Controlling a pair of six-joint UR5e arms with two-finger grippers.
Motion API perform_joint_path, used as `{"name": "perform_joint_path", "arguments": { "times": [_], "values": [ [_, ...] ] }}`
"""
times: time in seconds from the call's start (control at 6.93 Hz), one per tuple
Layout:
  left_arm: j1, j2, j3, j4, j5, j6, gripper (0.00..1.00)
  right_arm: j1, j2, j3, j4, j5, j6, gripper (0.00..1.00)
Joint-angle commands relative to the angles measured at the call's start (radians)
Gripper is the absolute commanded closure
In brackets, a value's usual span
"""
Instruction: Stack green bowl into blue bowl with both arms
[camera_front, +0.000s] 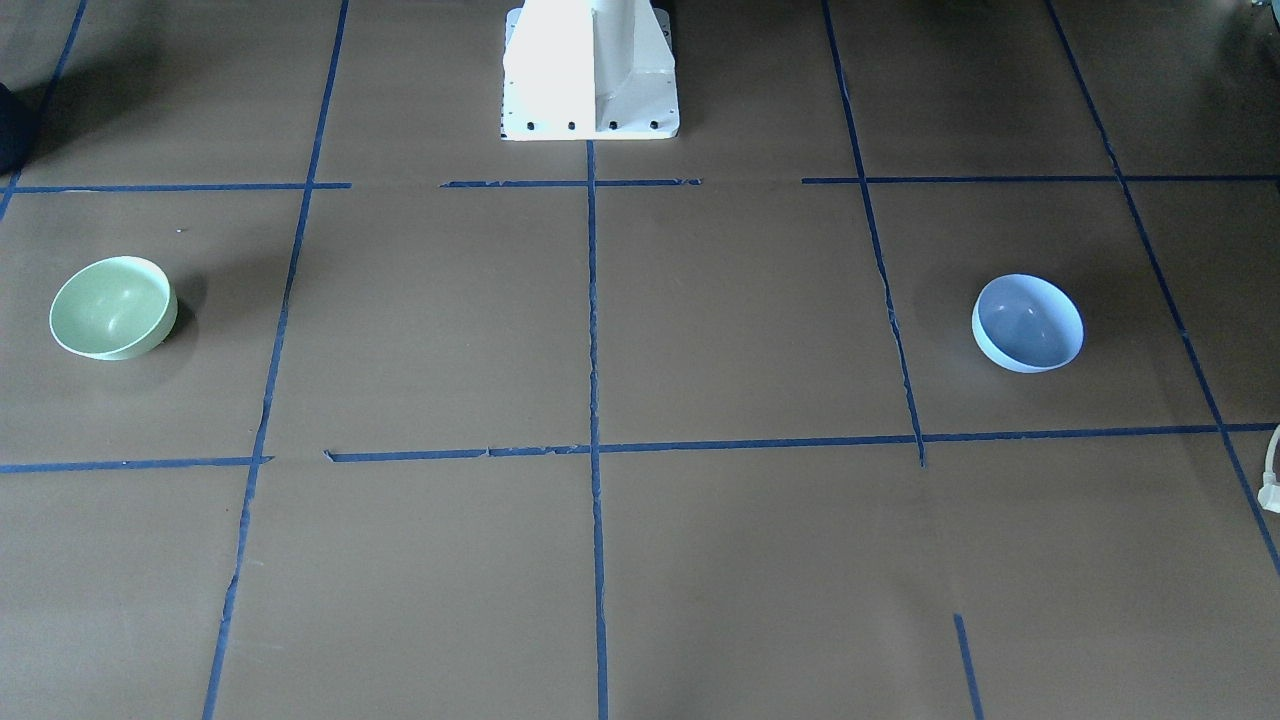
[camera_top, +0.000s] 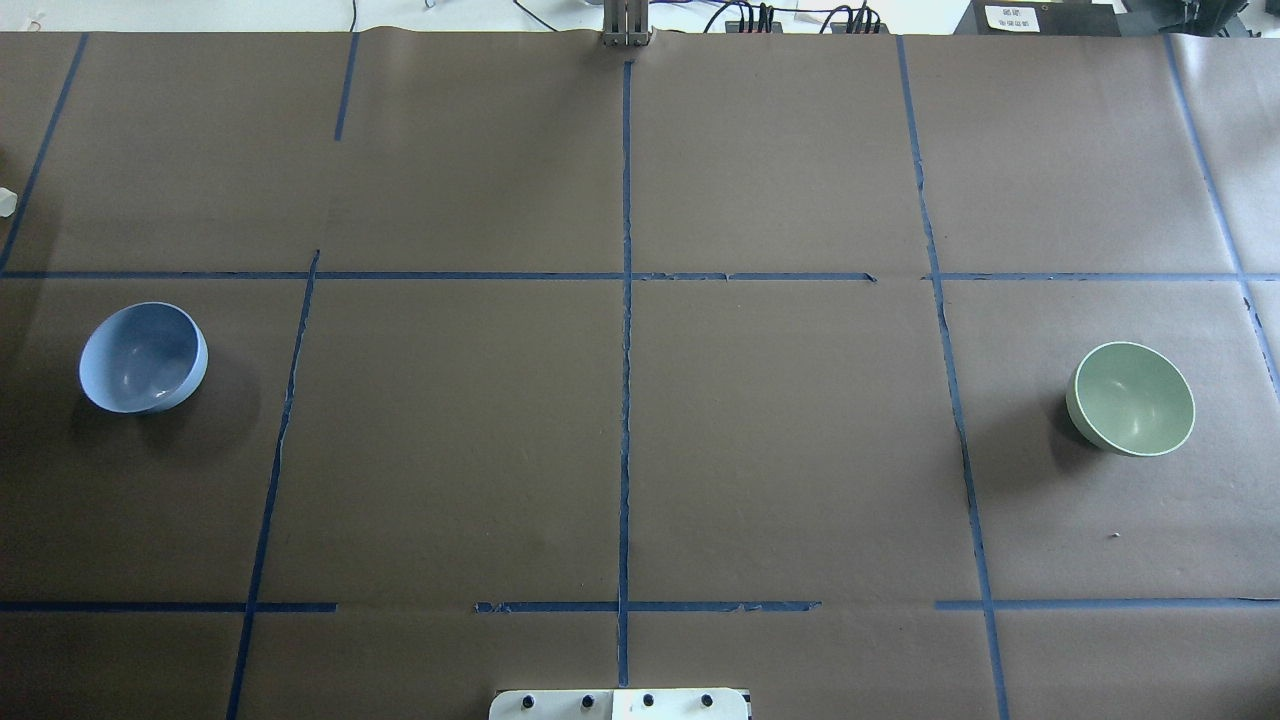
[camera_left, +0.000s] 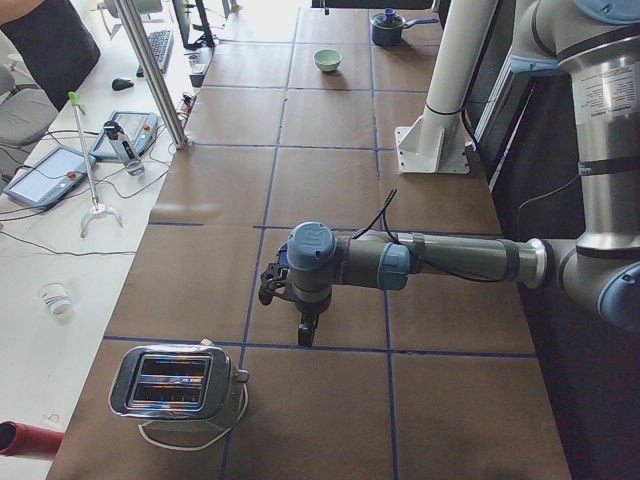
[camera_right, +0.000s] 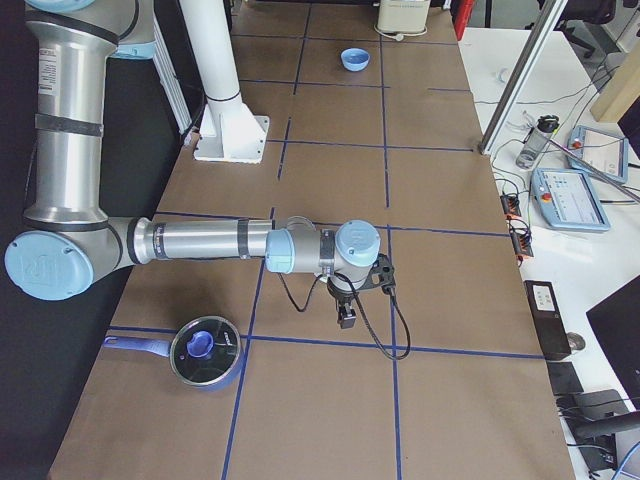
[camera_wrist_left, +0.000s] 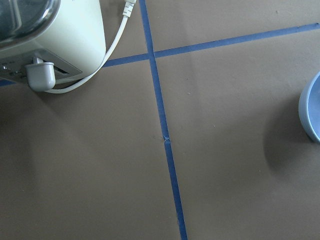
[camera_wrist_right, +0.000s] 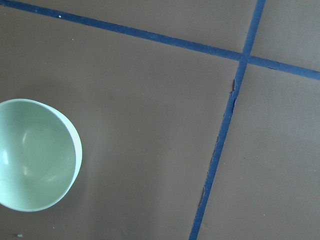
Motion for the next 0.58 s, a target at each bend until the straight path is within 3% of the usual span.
{"name": "perform_joint_path", "arguments": {
  "times": [0.0, 0.43],
  "values": [
    [0.000, -0.001, 0.005, -0.005, -0.002, -0.002, 0.00, 0.000, -0.001, 0.000, 0.000, 0.000, 0.000, 0.00],
    [0.000, 0.000, 0.002, 0.007, -0.005, -0.006, 0.00, -0.002, 0.002, -0.008, 0.000, 0.003, 0.000, 0.00]
  ]
}}
